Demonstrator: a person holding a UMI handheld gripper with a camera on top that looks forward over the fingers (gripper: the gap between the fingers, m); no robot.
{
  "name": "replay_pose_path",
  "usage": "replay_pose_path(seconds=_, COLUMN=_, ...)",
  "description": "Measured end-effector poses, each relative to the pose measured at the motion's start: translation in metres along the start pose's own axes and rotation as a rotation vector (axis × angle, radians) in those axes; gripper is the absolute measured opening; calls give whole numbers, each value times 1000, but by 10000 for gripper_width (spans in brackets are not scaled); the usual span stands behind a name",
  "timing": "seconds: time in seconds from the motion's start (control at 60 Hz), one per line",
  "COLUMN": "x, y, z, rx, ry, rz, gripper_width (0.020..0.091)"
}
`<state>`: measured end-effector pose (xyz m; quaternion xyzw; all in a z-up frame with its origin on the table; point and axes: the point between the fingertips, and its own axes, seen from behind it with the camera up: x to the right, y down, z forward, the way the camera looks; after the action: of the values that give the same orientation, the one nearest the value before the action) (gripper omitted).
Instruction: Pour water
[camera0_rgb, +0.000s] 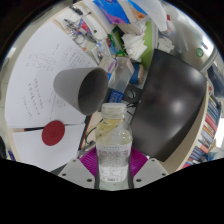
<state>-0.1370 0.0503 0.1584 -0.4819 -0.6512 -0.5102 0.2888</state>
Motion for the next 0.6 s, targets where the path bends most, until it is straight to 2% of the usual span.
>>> replay_pose_path(seconds=0.367, x=-5, y=-5, z=4, rx=-31, ry=-38, rz=-101, gripper_width=383)
replay_pose_path(seconds=0.483, x=-3, y=-4, z=-6, rx=-2, ry=-72, rz=73, gripper_width=383)
replay_pose_path(seconds=0.6, x=-3, y=-9, z=-28, rx=25, ry=-171, rz=459, gripper_width=386)
